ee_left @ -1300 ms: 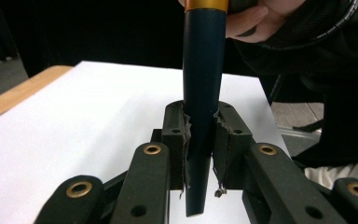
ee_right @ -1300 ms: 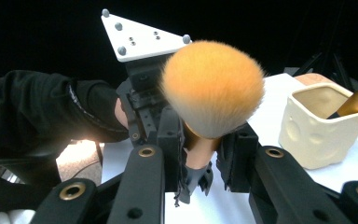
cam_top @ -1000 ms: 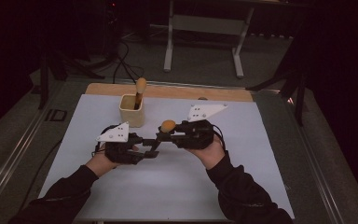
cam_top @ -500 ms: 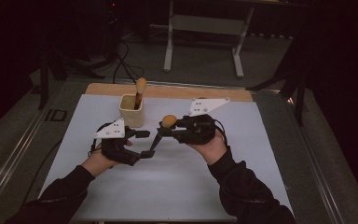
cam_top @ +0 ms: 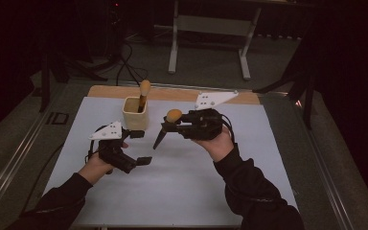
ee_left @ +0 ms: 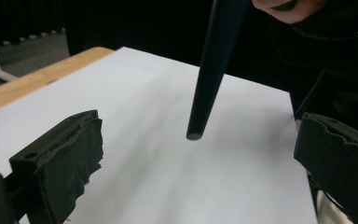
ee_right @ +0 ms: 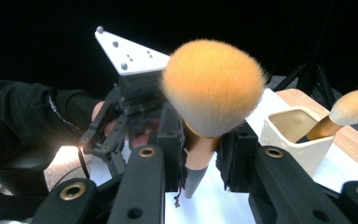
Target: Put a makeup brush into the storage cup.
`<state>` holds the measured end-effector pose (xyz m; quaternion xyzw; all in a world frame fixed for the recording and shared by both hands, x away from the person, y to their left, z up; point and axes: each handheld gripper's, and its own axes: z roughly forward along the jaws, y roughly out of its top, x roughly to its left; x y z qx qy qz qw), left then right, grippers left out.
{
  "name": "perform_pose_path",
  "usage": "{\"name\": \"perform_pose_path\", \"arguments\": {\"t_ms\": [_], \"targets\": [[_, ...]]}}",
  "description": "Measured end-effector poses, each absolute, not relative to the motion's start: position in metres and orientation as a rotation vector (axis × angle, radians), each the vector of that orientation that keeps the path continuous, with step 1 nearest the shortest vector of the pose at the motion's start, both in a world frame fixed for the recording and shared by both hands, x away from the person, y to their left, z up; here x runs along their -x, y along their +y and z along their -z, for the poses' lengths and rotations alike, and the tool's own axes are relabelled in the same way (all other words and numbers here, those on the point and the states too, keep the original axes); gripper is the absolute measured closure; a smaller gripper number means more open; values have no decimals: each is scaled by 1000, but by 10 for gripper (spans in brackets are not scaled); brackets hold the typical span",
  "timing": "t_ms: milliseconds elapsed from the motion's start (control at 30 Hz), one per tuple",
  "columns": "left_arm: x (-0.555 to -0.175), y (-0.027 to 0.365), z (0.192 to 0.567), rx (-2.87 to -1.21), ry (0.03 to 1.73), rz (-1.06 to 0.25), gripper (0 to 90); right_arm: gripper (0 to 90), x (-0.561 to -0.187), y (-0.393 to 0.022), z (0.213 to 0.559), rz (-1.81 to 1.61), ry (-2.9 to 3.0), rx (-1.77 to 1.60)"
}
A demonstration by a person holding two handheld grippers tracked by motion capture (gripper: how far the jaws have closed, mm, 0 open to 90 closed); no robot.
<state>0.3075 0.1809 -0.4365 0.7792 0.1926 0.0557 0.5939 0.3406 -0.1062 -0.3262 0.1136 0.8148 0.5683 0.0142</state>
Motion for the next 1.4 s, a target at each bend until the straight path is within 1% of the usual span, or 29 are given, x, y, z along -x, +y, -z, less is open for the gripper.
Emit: {"name": "perform_pose_path", "arguments": {"t_ms": [67, 200, 500, 867, 1067, 1400], "targets": [[-306, 185, 437, -1796, 454, -154, 7, 727, -343, -105, 324, -1758, 2538, -354], [-301, 190, 438, -1820, 470, -173, 6, 727, -348, -101, 318, -1734, 2539, -347], [-284, 205, 446, -1810, 524, -173, 3, 728, -360, -90, 300, -1718, 2511, -324], [-266, 211, 465, -1826, 572, -174, 3, 727, -382, -73, 284, -1684, 2490, -339], [-264, 212, 470, -1812, 585, -168, 3, 727, -395, -60, 278, -1663, 2482, -348], [-264, 213, 471, -1800, 578, -198, 3, 728, -413, -38, 275, -1624, 2485, -370]]}}
